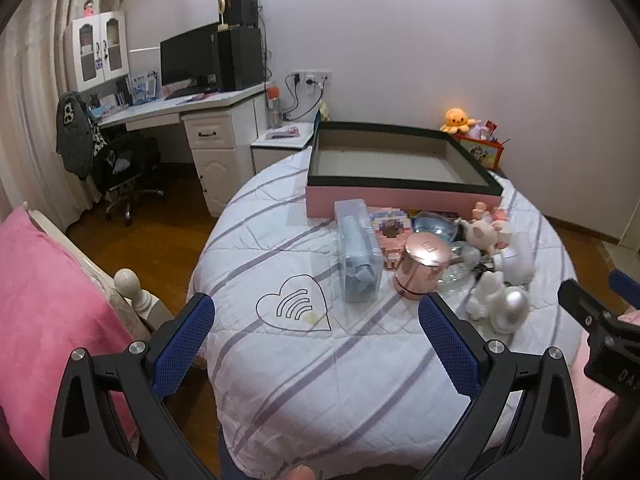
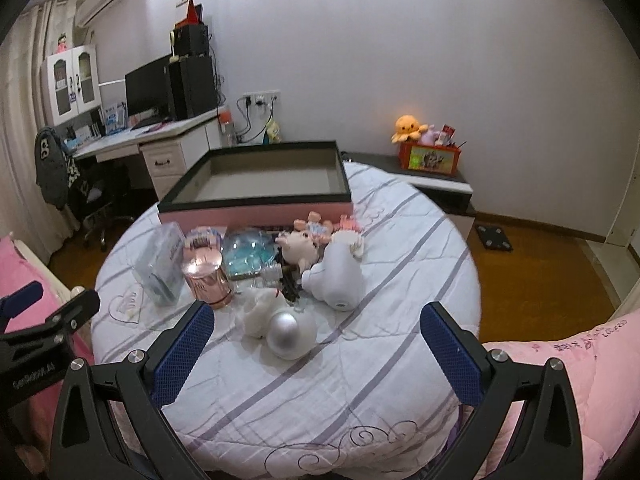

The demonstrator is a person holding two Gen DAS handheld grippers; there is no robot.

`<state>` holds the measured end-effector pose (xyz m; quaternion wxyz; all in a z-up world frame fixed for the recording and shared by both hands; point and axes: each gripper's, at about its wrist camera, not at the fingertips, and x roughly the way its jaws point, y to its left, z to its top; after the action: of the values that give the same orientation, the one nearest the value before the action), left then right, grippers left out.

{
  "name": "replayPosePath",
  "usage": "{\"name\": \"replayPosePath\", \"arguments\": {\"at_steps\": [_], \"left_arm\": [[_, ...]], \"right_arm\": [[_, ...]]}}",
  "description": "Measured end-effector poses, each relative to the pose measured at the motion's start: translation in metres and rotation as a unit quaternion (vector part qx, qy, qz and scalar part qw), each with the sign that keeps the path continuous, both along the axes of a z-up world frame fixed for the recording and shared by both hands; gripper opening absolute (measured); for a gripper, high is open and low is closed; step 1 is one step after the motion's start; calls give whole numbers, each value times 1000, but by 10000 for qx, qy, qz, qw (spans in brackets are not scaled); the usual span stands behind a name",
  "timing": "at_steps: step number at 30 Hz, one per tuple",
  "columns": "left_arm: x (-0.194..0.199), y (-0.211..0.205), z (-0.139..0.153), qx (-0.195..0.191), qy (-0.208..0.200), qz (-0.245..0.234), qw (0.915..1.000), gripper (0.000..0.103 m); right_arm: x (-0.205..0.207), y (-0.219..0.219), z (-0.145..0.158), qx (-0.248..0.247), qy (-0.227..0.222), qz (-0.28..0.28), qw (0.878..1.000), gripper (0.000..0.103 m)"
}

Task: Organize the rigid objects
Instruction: 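Grasp the clear plastic case with left tool while right tool grasps the white astronaut figure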

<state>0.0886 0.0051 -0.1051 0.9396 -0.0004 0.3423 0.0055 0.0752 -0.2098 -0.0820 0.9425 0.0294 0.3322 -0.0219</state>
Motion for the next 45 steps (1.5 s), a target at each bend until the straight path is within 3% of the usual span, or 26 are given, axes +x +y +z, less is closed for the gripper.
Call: {"name": "replayPosePath", "arguments": {"at_steps": [11,27,31,33,36,37,39,41,45], "left_arm": [[50,-5,-39,34,471,-9,9989,103],[93,-9,-66,138,667,55,9977,103],[106,-11,-74,162,714,-15,9973,100],[113,-9,-80,-11,852,-91,9963,87],[118,-9,-80,-90,888,-157,9959,71],[118,-11,-79,-89,892,-197,9958,66],[120,-12,-78,-168,893,-347,9953,45],[121,-13,-77,-242,909,-436,9946,33],[118,-11,-74,-366,887,-560,9938,32]], "right_arm": [[44,4,-45,120,689,195,9974,103],[77,12,-77,212,1079,469,9928,103],[82,18,-82,285,1139,627,9911,93],[84,23,-86,213,1221,681,9899,78],[85,26,-87,111,1189,690,9904,64],[86,25,-87,144,1182,695,9904,62],[85,23,-86,162,1170,703,9905,56],[85,20,-86,180,1153,719,9906,54],[83,18,-85,251,1123,746,9906,53]]}}
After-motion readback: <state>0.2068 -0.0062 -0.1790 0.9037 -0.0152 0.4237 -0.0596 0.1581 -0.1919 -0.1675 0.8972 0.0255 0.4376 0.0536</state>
